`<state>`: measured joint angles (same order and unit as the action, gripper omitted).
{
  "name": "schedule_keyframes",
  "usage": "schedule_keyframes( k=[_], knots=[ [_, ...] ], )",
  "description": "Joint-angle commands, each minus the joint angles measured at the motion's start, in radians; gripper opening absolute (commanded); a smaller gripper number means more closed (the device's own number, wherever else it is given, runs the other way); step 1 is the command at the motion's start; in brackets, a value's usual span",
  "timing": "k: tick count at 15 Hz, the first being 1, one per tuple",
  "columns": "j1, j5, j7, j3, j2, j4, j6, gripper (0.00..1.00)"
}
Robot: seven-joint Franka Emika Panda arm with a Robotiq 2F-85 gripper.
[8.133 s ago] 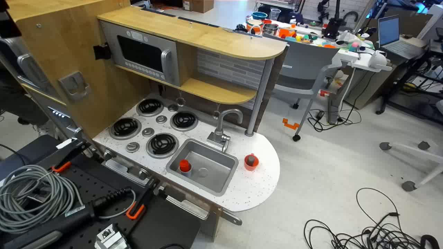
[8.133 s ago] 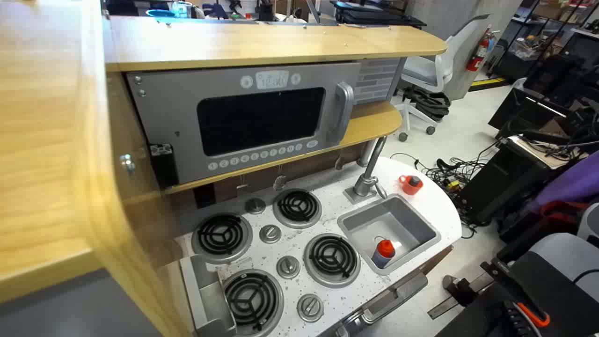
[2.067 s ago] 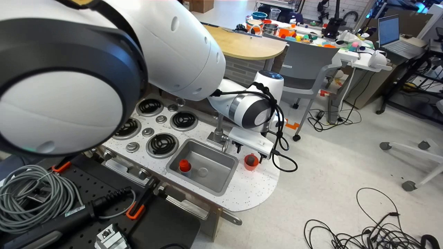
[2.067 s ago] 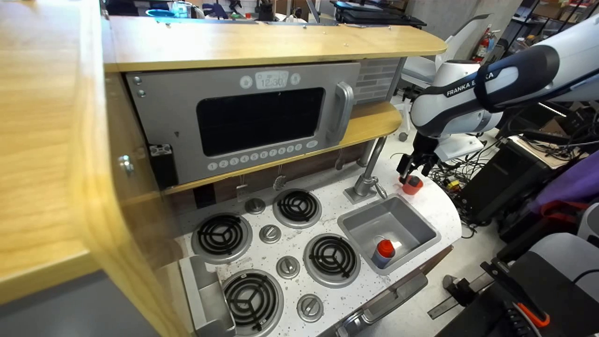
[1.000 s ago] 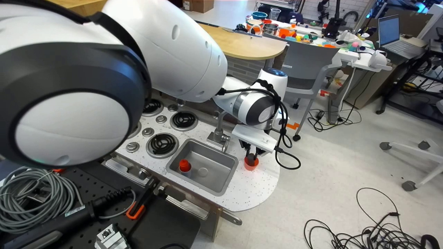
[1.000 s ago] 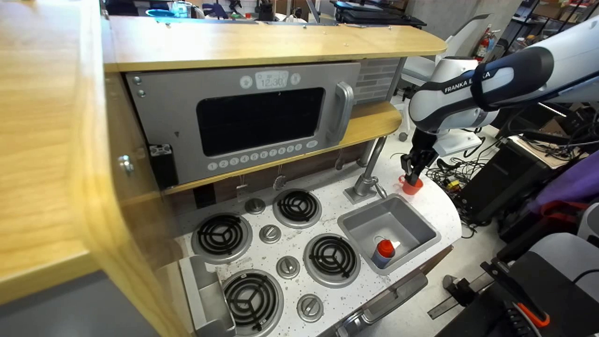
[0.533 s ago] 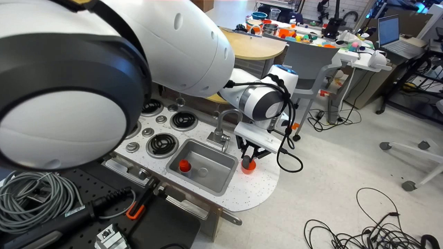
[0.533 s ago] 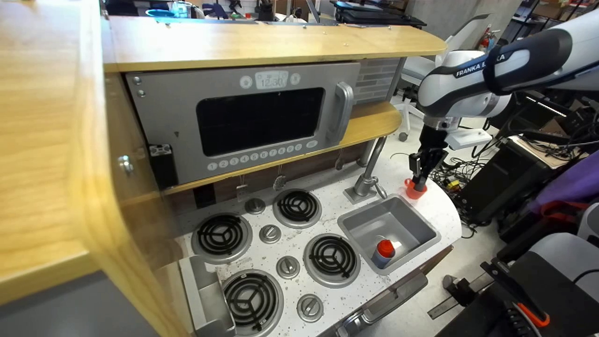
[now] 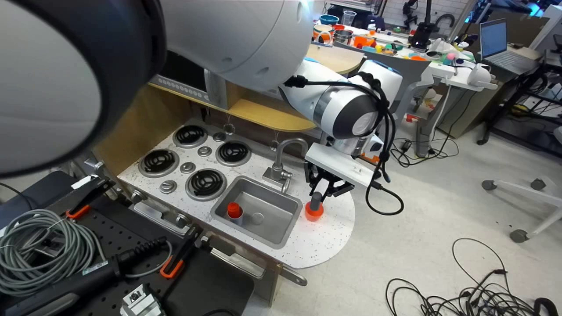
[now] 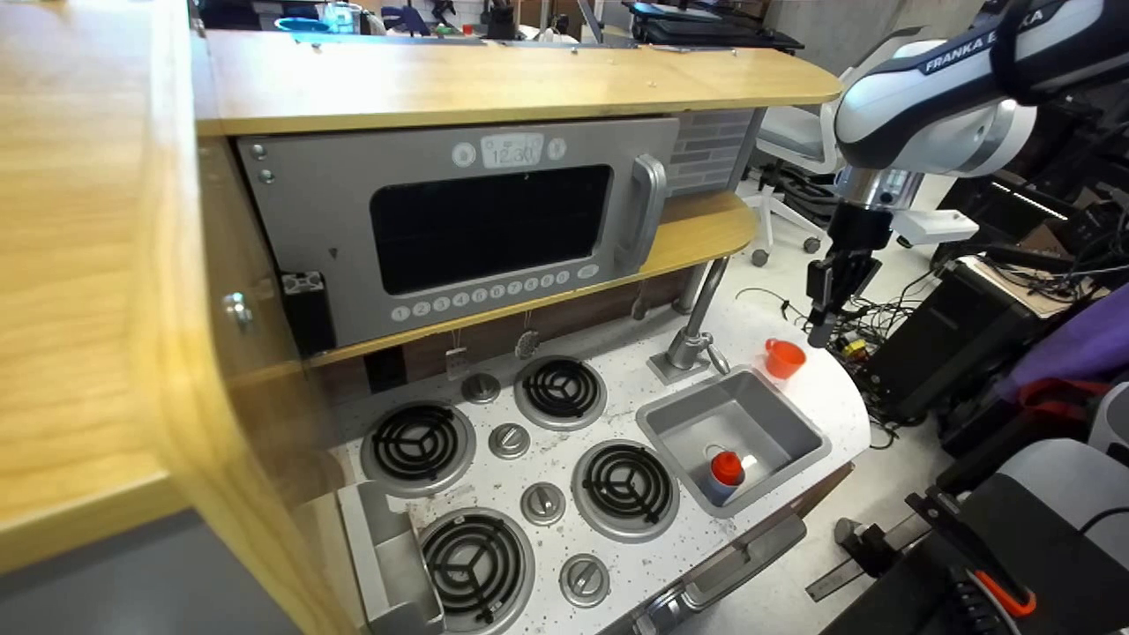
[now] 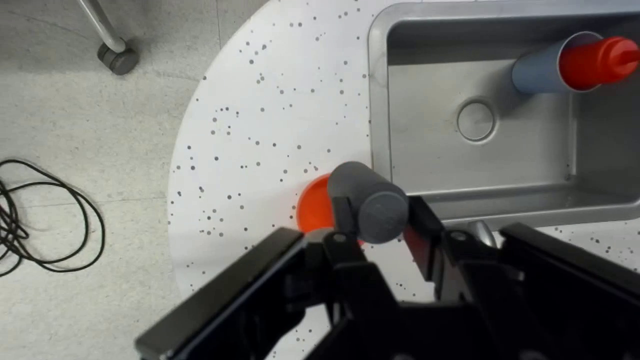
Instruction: Remove the gray object from the orange cup
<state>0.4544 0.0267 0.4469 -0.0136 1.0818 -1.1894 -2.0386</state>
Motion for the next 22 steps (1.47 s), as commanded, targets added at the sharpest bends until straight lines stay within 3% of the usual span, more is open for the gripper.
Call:
schedule_keyframes(
  k=[1, 9, 19, 20, 22],
  knots=[
    [0.028, -0.006, -0.002, -0.012, -0.092, -0.164, -0.07, 0.08],
    [0.041, -0.005, 0.013, -0.056, -0.046, -0.263, -0.269, 0.08],
    [0.044, -0.003, 0.031, -0.045, -0.006, -0.287, -0.345, 0.08],
    [0.045, -0.005, 0.029, -0.045, -0.008, -0.289, -0.339, 0.56],
    [0.049, -0.012, 0.023, -0.043, -0.029, -0.311, -0.338, 0.64]
  ],
)
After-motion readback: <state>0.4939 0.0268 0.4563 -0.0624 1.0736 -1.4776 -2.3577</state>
